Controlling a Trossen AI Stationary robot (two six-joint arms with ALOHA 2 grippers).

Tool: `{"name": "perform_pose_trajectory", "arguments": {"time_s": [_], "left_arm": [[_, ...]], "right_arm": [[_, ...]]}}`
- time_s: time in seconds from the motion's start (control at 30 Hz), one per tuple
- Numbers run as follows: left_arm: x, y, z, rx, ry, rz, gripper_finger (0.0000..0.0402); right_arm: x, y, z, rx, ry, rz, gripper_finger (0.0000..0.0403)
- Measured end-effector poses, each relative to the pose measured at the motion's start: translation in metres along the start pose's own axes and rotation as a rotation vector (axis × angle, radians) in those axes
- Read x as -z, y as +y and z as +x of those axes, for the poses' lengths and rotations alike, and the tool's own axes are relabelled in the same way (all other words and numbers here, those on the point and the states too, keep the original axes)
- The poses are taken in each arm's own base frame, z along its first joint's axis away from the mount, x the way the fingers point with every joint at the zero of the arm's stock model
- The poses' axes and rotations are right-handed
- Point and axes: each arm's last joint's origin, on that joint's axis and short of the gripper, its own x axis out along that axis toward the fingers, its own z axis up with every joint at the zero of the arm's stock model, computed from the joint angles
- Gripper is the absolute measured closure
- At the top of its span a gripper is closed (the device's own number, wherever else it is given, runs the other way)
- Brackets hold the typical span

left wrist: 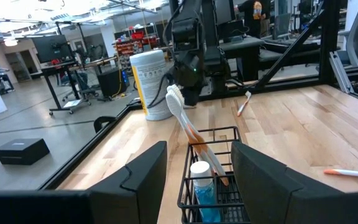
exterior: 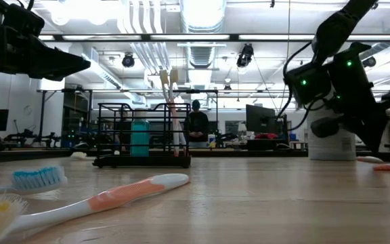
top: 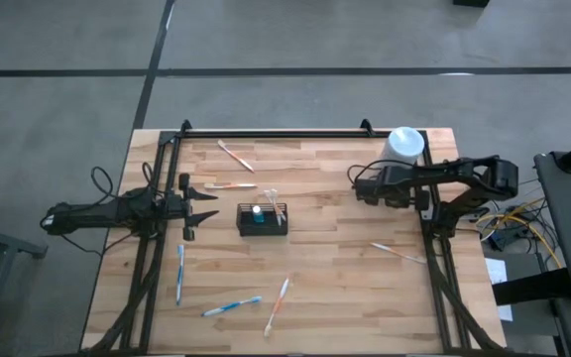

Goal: Pick & Place toothbrushing station
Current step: Put the orange toothbrush into the right section of the wire organizer

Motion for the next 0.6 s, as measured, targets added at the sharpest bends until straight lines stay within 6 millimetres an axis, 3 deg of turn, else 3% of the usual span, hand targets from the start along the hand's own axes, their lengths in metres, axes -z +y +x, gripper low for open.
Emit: {"name": "perform_pose_trajectory", "arguments": {"time_s": [0.27, 0.4, 0.6], "left_arm": [[0.0, 0.0, 0.0, 0.0, 0.0, 0.0, 0.0215], [0.0, 0.0, 0.0, 0.0, 0.0, 0.0, 0.0215], [0.0, 0.0, 0.0, 0.0, 0.0, 0.0, 0.0216]], "right_arm": [[-0.007, -0.013, -0.018, -0.126, -0.033, 0.123, 0.0396], [-0.01, -0.02, -0.027, -0.193, -0.036, 0.09, 0.0395], [-0.014, -0.028, -0.03, -0.188, -0.107, 0.125, 0.0394]]}}
